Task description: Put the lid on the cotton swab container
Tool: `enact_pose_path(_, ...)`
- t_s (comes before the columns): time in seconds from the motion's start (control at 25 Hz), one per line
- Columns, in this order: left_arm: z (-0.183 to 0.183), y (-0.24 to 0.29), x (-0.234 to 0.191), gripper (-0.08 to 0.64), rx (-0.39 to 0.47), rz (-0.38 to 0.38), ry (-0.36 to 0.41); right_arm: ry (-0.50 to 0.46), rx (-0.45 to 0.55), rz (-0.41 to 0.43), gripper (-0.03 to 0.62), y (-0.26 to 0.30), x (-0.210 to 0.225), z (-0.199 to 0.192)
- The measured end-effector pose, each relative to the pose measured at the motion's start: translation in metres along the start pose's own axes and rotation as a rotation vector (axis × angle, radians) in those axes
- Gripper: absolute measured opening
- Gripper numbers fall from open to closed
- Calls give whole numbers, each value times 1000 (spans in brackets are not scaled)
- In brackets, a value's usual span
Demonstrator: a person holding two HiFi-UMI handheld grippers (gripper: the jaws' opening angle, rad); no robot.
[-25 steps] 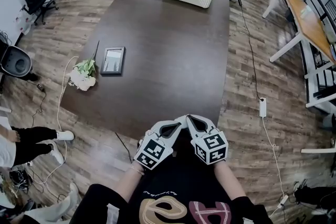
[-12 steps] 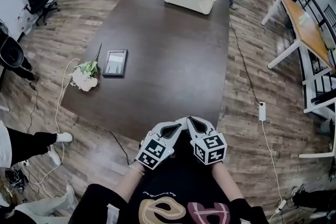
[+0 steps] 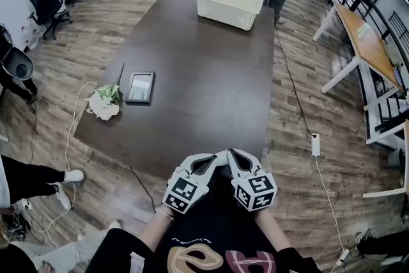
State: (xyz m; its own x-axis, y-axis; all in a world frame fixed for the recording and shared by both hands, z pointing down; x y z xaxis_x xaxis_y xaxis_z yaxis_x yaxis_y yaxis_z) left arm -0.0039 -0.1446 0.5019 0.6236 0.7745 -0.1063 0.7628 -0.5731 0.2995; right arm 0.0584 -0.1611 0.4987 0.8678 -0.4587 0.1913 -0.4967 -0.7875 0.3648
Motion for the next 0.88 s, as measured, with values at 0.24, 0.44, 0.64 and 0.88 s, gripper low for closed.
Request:
enact_pose_path(0.24,25,-21,-9,6,91,44,-46,-6,61,-44,8,-19,-5,2)
enact_pose_path(0.44,20,-27,-5,6,91,47,-49,-14,89,-84,8,-28,-10,-5)
enact_pose_path(0.64,16,-31,-2,6,74,40,-40,-12,94,-97,6,-30,-17,-9)
enact_pose_path(0.88,11,-32,1,6,59,36,-27,-2,95,-96,6,-30,-21,-13)
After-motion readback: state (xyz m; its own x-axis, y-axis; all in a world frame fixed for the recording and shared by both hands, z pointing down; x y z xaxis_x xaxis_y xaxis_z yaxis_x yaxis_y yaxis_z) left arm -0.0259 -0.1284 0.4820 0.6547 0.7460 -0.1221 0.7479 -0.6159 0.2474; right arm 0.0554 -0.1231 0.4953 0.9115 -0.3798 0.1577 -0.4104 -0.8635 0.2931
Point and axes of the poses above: the fingertips, and each gripper's own axes: y forward along the fingers, x to its right, z out of its top, the point moved 2 cm from there along -y, backward along the fingers, and after that the axes turned 2 degrees about x, right-handed, at the moved point
